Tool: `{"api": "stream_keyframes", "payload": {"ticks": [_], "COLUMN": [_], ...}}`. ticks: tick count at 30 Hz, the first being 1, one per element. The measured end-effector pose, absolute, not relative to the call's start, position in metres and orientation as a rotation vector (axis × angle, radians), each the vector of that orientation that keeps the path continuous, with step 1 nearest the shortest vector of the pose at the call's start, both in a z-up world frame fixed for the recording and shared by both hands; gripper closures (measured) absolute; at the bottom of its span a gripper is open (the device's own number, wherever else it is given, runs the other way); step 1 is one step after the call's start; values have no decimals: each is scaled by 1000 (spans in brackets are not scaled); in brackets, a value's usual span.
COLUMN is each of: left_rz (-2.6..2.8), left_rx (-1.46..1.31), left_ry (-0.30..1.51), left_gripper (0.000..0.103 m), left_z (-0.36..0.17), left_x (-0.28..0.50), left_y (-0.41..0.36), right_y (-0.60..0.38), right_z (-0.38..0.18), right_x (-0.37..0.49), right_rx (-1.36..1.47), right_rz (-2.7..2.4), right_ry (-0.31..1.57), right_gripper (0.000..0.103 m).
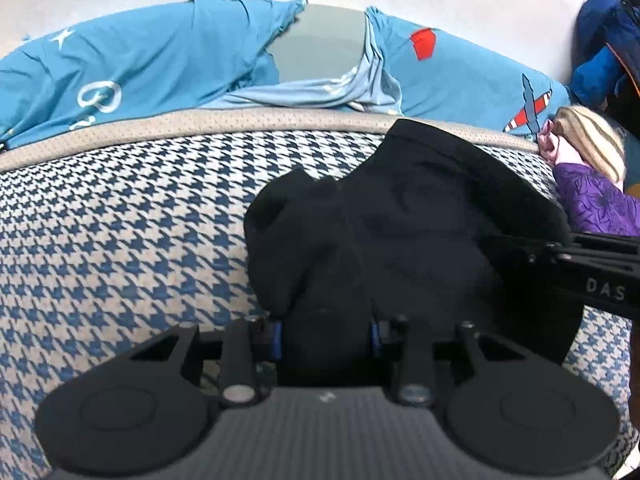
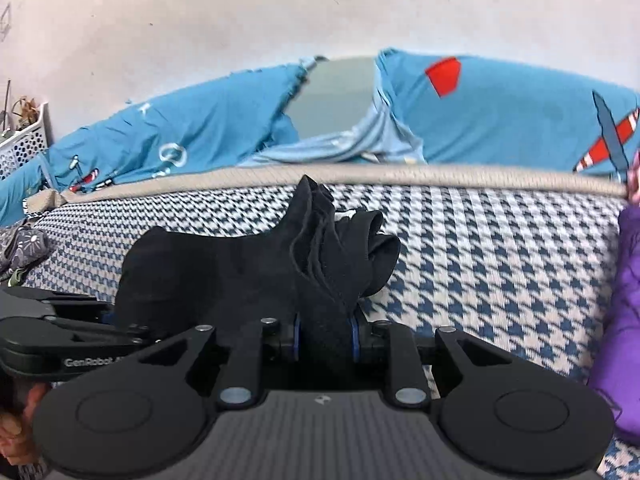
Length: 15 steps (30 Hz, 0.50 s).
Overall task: Fold clothes
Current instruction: 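Close both grippers on the folded black shirt, then lift the folded black shirt with both grippers and hold it up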
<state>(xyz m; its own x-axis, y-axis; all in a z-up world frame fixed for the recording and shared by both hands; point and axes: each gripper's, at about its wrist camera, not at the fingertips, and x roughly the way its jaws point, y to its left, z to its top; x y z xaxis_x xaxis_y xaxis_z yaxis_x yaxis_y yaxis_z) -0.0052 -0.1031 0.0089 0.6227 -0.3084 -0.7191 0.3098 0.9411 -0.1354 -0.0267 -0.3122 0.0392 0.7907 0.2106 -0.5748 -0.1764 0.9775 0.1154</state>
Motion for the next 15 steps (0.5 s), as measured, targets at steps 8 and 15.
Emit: {"api": "stream_keyframes", "payload": {"ticks": [8,15], "left_rz": [-331,-322], "left_rx": [11,17], "left_ry": [811,791], "left_gripper": [70,70], "left_z": [18,28], "left_x": [-11,-23], "left_y": [-98,-94], "right_y": [-297,-292], "right_z": [53,60], "right_x": [-38,-50], "right_rx": [17,6], "right_rz": [219,215], "right_ry": [582,554], "right_gripper": [81,81]}}
